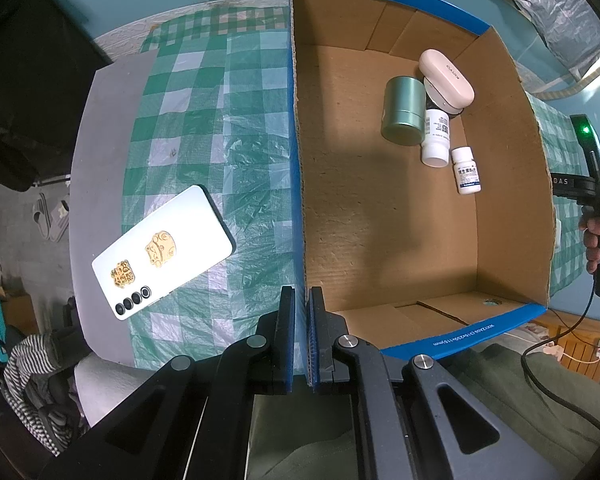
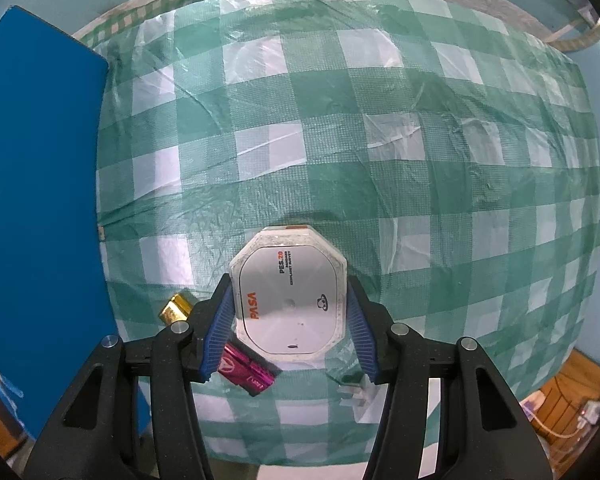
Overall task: Organize rigid objects
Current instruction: 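Close the right gripper on the white octagonal device and lift it, then carry the octagonal device into the box with the right gripper and release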
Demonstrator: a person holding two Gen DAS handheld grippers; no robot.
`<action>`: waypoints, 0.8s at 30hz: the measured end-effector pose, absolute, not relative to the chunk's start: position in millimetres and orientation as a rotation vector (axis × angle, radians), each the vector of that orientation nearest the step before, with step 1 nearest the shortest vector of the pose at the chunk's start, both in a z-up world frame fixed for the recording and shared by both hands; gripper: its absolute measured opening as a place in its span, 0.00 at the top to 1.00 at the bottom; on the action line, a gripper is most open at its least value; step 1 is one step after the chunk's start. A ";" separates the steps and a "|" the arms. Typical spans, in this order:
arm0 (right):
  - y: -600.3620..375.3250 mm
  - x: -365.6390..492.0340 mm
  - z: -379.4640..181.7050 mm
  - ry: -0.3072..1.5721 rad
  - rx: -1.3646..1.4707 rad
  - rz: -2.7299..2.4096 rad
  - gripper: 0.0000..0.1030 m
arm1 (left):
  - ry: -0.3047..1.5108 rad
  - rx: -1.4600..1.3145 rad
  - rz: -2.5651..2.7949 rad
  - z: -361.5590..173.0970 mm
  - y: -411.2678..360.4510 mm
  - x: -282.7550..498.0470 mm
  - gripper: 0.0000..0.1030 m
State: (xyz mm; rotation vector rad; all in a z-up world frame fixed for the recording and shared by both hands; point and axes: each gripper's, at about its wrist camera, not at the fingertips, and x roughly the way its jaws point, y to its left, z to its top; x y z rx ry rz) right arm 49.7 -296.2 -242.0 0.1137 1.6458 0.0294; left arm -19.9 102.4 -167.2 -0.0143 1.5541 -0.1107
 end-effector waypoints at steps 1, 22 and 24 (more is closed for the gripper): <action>-296.9 49.9 -239.3 1.642 0.112 0.036 0.48 | 1.554 -0.014 -0.111 -167.2 102.2 -19.8 0.94; -265.4 54.0 -134.7 1.549 0.041 0.193 0.48 | 1.553 -0.009 -0.112 -166.6 101.9 -19.5 0.94; -253.5 57.9 -127.7 1.538 0.033 0.214 0.48 | 1.552 -0.010 -0.113 -165.8 102.1 -19.2 0.94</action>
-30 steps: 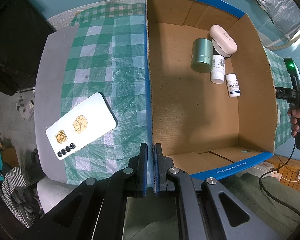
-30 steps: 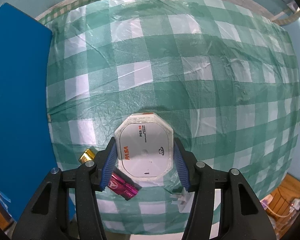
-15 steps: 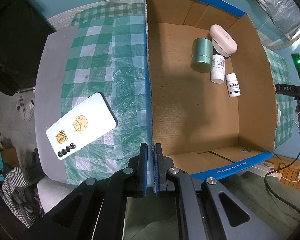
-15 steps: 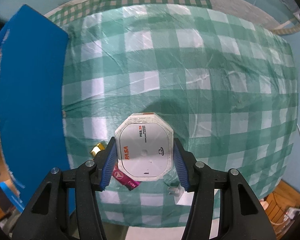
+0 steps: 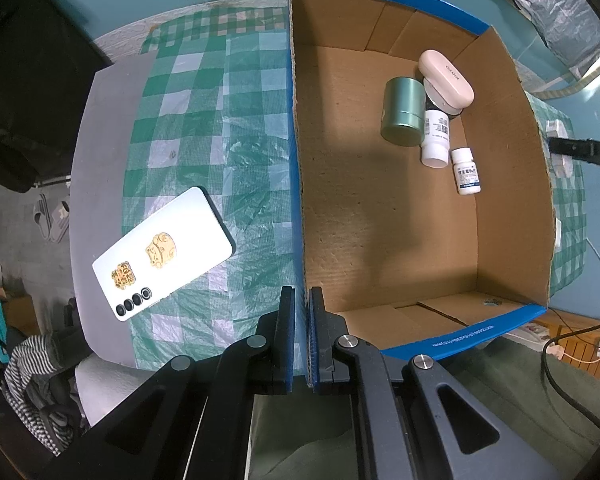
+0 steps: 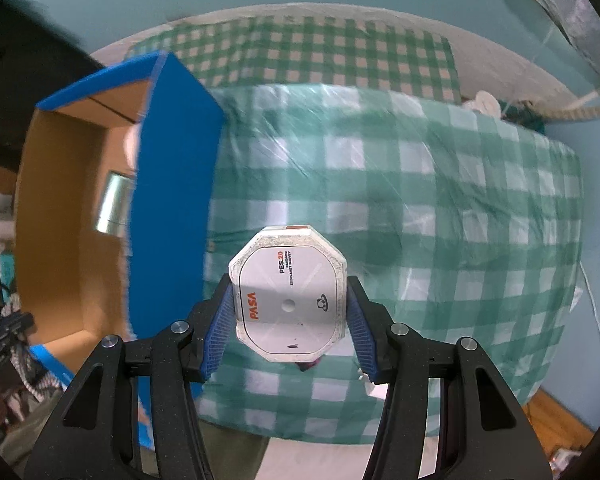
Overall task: Organize rigid objects
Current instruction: 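Carry the octagonal device into the box with the right gripper and release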
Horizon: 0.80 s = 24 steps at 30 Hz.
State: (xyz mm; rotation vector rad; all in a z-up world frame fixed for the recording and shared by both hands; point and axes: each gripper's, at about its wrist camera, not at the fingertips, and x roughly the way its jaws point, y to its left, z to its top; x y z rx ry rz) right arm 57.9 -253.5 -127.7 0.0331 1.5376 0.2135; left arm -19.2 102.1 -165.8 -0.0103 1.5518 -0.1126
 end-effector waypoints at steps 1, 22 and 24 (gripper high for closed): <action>-248.8 60.8 -124.8 1.533 0.028 0.225 0.48 | 1.552 -0.011 -0.113 -165.8 102.4 -19.6 0.94; -157.2 82.6 -105.6 1.448 -0.113 0.457 0.48 | 1.549 -0.008 -0.113 -163.6 102.0 -20.6 0.94; -149.2 82.0 -106.8 1.445 -0.134 0.470 0.48 | 1.549 -0.008 -0.112 -163.3 102.0 -20.7 0.94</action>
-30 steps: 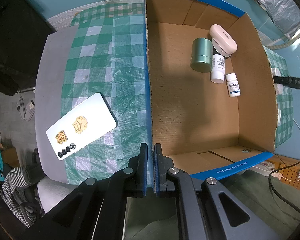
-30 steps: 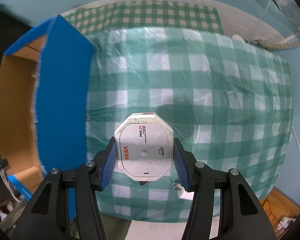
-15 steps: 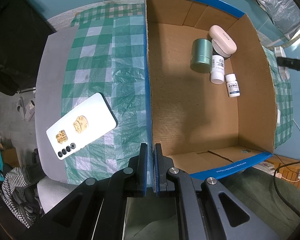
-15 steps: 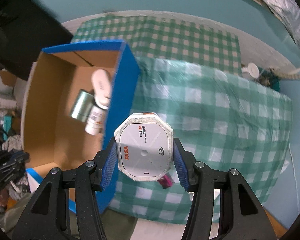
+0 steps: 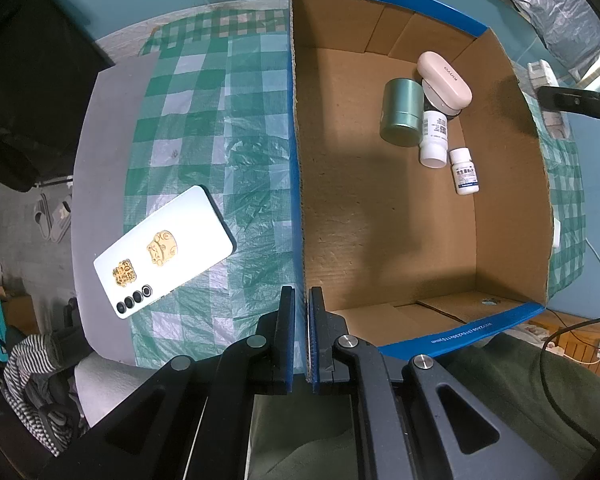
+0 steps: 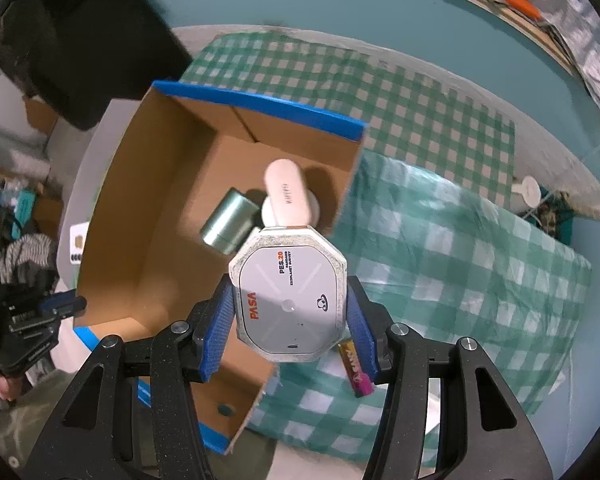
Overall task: Organize rigid objects
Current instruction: 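Carry the octagonal device into the box with the right gripper and release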
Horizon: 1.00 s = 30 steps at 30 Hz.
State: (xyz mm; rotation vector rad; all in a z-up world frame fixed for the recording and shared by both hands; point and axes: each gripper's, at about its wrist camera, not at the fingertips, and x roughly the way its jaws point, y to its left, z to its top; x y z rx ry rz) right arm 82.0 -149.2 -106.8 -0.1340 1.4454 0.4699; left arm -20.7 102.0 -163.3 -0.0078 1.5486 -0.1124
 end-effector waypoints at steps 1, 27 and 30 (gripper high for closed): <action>-143.7 81.6 -108.2 1.445 -0.148 0.479 0.48 | 1.548 -0.008 -0.112 -163.3 102.0 -20.8 0.94; -107.8 79.3 -147.9 1.505 -0.269 0.521 0.48 | 1.542 0.005 -0.109 -158.6 100.5 -19.7 0.94; -109.8 80.4 -143.0 1.491 -0.256 0.518 0.48 | 1.543 0.007 -0.110 -158.5 100.4 -19.5 0.94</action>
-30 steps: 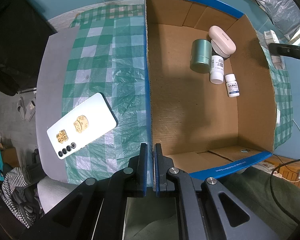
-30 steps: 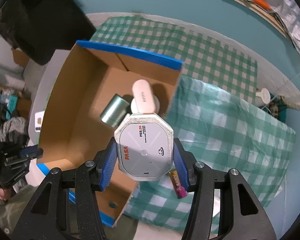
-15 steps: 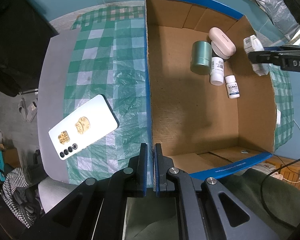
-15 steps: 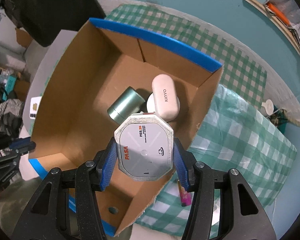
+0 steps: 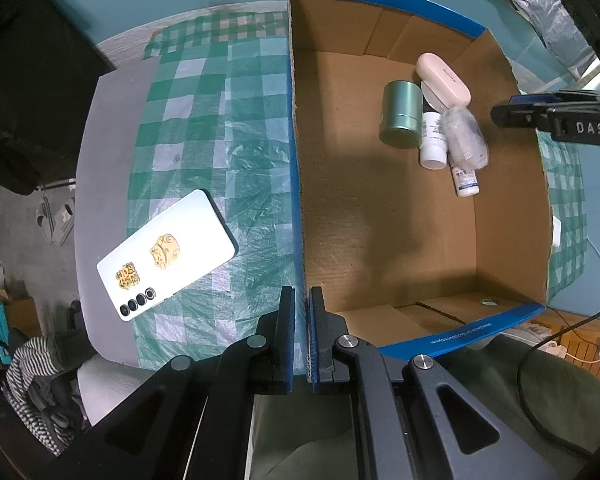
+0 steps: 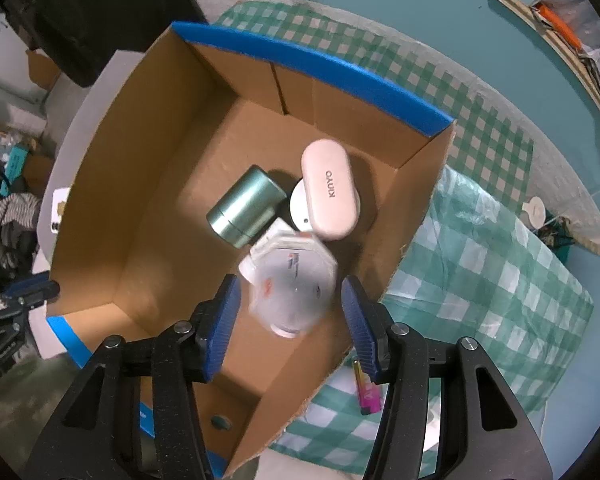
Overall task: Organize rigid objects
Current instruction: 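Carry the octagonal device into the box with the right gripper and release, then move the right tool back over the white plug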
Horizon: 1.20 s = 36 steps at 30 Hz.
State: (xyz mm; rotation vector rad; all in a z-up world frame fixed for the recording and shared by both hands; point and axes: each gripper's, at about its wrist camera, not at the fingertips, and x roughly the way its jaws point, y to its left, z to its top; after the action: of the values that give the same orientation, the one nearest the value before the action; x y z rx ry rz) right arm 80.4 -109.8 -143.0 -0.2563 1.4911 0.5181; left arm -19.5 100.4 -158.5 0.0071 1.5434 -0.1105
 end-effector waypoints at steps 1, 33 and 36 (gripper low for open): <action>-110.9 81.1 -141.3 1.487 -0.252 0.516 0.48 | 1.543 0.010 -0.112 -158.3 100.1 -19.3 0.94; -236.8 58.0 -117.6 1.489 0.038 0.259 0.38 | 1.548 0.028 -0.130 -158.7 96.2 -18.9 0.94; -259.9 50.8 -124.4 1.510 0.084 0.213 0.38 | 1.550 0.026 -0.130 -158.6 96.1 -18.9 0.94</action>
State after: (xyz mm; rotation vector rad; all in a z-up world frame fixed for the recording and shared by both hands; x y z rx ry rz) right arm 50.8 -259.9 -124.4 0.0840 1.5101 0.2125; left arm -18.9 96.1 -158.6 0.0262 1.5497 -0.1299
